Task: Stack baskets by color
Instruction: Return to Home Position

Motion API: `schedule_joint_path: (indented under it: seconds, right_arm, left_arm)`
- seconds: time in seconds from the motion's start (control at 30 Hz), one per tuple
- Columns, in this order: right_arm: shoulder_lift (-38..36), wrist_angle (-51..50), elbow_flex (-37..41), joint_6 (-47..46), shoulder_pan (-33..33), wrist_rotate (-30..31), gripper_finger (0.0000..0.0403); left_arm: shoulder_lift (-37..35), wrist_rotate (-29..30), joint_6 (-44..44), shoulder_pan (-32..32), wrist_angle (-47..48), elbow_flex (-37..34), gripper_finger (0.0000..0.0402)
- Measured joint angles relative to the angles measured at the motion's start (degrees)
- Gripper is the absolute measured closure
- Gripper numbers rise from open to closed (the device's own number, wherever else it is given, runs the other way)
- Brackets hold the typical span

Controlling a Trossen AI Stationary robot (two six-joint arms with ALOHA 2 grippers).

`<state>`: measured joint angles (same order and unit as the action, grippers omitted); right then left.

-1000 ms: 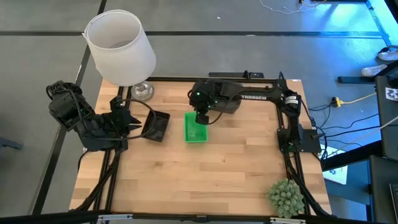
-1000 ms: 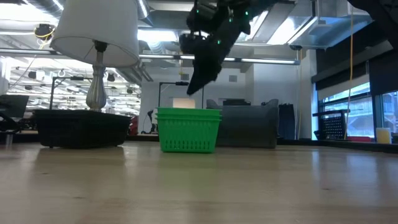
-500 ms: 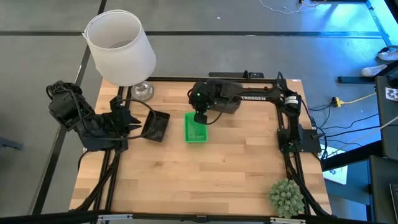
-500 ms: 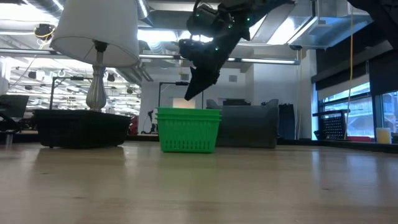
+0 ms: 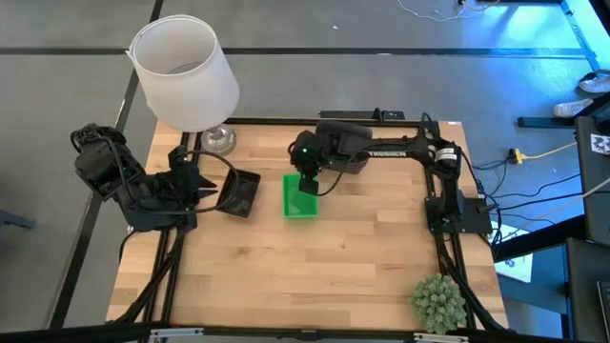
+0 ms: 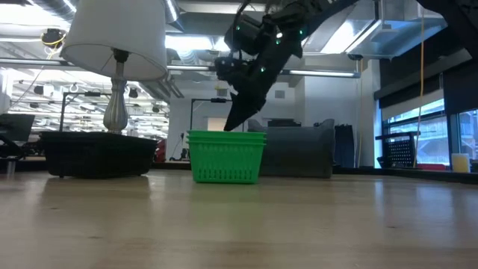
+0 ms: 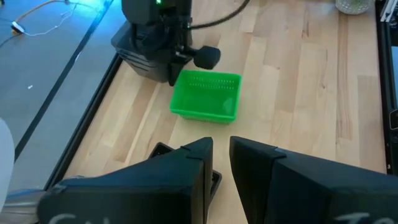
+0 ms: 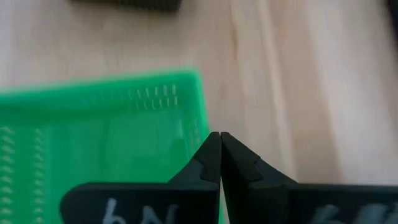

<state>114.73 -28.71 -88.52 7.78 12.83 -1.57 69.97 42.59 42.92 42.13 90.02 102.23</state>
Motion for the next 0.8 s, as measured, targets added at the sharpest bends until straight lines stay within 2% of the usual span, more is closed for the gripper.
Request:
schedule_joint_path:
  seconds: [0.23,0.4,0.53,0.8]
  right_arm:
    - [-6.5,-6.7,-9.4,0.5,-3.0,-2.4,0.0403]
    - [-13.7,-11.1,-15.3,1.8,-5.9,-6.3,0.0403]
    - [-20.1,-12.9,-16.3,1.8,-8.2,-9.0,0.0403]
    - [-31.1,-16.9,-16.2,1.5,-13.6,-9.1,0.0403]
  left_arm:
    - [0.0,0.1,0.3,0.0,0.0,0.0,0.0355]
    - [0.1,-4.1,0.2,0.0,0.0,0.0,0.0355]
    - [0.1,-6.1,0.1,0.0,0.0,0.0,0.0355]
    - [0.2,-8.0,-3.0,0.0,0.0,0.0,0.0355]
